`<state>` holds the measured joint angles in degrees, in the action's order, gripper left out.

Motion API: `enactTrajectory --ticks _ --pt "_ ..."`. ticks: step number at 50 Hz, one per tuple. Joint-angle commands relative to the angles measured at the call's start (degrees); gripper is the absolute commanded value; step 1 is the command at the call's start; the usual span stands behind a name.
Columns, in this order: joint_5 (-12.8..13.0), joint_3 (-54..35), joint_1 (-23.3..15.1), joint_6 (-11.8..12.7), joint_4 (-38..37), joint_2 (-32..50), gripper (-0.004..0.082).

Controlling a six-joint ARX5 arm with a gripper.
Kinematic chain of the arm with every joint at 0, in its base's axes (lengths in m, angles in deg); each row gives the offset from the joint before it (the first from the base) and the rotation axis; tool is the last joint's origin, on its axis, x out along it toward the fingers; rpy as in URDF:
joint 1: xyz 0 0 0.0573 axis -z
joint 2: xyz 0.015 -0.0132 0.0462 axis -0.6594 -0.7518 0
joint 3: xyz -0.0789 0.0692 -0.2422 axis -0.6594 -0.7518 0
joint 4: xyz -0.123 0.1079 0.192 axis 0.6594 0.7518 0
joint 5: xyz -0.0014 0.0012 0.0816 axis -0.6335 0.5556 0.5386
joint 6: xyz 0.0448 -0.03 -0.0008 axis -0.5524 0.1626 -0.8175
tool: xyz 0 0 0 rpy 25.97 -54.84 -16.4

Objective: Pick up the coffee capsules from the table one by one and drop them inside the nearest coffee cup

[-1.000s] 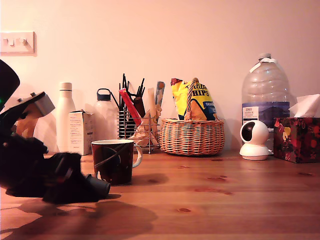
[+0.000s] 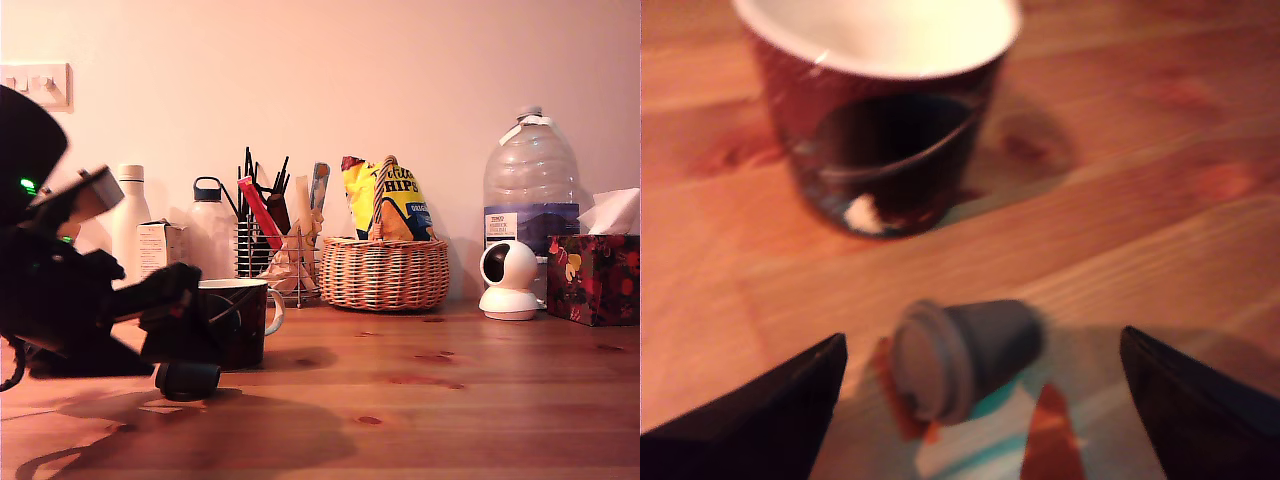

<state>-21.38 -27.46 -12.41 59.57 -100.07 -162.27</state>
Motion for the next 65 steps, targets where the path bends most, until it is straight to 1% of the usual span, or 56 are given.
enactTrajectory --ticks 1,9,10,15,16,26,28,36,38,40,44,51,54,58,63,65 --pt "0.9 1.0 0.5 1.2 1.4 0.5 0.0792" --pt "3.3 2.8 1.4 1.4 3.9 0.5 0.0792" --pt "3.5 3.1 1.5 2.3 4.4 0.5 0.0792" --pt "4.6 4.6 2.1 3.0 7.4 0.5 0.0792" --pt "5.0 4.9 2.2 3.5 8.0 0.5 0.079" --pt "8.6 6.1 3.2 3.8 10.6 0.5 0.079" --pt "9.0 6.3 3.4 4.3 11.4 0.4 0.079" --pt "9.8 7.0 4.2 5.2 14.1 0.4 0.078" --pt "10.8 7.1 4.3 5.2 14.2 0.4 0.078" --pt "11.1 7.1 4.4 5.2 14.3 0.4 0.078" --pt "11.5 7.5 4.7 5.2 14.9 0.4 0.078" --pt "11.6 8.7 4.8 5.2 18.6 0.4 0.0773" --pt "11.6 8.8 4.9 5.2 19.0 0.4 0.0741" --pt "11.5 8.8 4.9 5.2 19.0 0.4 0.0664" --pt "11.5 8.8 4.9 5.2 19.0 0.5 0.0512" --pt "11.1 8.8 4.9 5.2 18.9 0.5 0.0464"
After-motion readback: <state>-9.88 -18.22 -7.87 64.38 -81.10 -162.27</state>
